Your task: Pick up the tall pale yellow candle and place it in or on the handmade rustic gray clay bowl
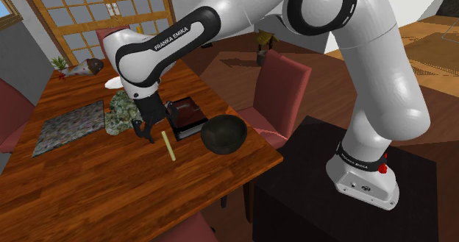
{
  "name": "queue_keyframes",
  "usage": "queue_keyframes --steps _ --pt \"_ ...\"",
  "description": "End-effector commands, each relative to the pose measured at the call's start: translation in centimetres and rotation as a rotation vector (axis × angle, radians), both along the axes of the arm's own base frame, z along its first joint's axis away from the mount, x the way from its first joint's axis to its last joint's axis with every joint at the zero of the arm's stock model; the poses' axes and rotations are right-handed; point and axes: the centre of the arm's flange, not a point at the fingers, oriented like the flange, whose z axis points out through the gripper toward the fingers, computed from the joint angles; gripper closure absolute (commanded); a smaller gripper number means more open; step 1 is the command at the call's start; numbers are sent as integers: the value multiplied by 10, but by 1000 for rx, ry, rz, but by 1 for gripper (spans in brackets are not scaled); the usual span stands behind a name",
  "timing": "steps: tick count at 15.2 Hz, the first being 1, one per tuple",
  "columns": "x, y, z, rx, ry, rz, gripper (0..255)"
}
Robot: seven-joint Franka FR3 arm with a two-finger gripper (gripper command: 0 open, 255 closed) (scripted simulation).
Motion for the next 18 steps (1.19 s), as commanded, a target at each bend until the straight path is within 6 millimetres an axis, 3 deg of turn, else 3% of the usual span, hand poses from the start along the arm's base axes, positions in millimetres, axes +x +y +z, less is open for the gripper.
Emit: queue_keyframes --steps 1,2,3,12,18 --pt "0 0 0 0 0 0 0" --pt "0 0 0 0 0 0 0" --pt "0 0 0 0 0 0 255" --pt "0 0 0 0 0 0 255" --pt "0 0 32 0 0 0 255"
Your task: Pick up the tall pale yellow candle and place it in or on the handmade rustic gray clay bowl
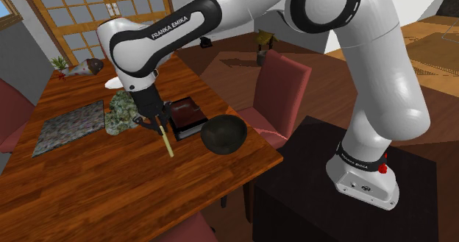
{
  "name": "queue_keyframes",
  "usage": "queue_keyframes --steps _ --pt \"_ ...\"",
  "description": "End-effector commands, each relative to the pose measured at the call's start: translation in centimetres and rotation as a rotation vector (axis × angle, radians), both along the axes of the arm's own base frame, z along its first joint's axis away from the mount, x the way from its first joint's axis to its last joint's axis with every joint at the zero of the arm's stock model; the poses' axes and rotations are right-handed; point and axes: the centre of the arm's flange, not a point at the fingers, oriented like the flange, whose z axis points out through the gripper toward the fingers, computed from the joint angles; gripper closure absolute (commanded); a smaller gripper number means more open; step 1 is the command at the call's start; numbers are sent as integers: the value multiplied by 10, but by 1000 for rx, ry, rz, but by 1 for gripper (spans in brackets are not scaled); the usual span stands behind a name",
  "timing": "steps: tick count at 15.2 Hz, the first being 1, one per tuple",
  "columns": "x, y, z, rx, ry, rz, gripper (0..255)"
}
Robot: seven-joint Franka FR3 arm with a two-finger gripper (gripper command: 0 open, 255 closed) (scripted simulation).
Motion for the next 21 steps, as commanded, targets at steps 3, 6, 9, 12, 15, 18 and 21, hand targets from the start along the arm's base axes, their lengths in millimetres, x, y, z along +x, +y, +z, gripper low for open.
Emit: queue_keyframes --steps 3,6,9,12,15,18,21 --pt "0 -1 21 0 0 0 255" --pt "0 -1 36 0 0 0 255" --pt "0 -1 52 0 0 0 255" --pt "0 -1 68 0 0 0 255" --pt "0 -1 84 0 0 0 255" --pt "0 -1 100 0 0 0 255" --pt "0 -1 116 0 0 0 255"
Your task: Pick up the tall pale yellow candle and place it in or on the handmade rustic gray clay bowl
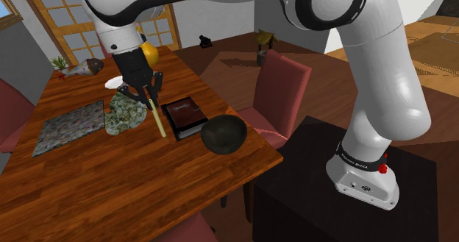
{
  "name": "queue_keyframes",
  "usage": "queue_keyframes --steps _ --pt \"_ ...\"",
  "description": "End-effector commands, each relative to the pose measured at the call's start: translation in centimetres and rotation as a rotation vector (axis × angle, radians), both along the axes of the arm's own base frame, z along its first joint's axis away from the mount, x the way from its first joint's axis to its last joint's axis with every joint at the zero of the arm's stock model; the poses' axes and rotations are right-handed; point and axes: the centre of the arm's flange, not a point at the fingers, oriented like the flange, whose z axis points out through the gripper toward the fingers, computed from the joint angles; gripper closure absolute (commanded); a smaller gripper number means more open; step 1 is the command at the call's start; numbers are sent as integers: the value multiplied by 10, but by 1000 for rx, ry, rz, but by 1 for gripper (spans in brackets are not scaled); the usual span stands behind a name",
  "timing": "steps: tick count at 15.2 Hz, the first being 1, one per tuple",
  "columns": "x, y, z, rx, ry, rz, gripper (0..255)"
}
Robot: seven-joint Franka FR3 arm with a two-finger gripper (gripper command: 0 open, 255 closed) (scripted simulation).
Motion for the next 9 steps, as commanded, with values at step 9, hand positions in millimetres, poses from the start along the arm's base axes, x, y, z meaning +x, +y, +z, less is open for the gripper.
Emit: queue_keyframes --steps 9 --pt "-27 -44 44 0 0 0 255"
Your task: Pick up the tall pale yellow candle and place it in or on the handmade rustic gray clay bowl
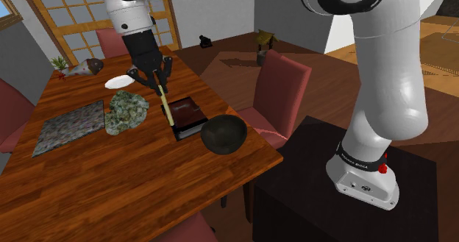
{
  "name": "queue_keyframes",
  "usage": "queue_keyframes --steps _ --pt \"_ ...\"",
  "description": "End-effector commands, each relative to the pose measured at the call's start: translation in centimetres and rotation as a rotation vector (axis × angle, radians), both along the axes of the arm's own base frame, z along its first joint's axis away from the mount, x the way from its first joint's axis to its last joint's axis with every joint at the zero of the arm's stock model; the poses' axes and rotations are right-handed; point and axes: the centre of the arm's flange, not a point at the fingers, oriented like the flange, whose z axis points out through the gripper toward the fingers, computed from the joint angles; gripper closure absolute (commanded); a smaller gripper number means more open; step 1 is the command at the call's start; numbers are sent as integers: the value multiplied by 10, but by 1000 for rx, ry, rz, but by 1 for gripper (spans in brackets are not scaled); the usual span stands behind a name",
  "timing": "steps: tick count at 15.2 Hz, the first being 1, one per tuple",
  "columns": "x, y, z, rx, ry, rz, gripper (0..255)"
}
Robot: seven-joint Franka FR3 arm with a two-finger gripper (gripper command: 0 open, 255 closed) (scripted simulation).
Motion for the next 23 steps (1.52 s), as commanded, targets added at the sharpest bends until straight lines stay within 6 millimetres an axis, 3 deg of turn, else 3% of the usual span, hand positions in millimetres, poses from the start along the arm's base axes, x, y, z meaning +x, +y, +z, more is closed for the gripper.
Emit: queue_keyframes --steps 1,13,23 --pt "-14 -20 8 0 0 0 255" --pt "-97 -153 59 0 0 0 255" --pt "-97 -153 6 0 0 0 255"
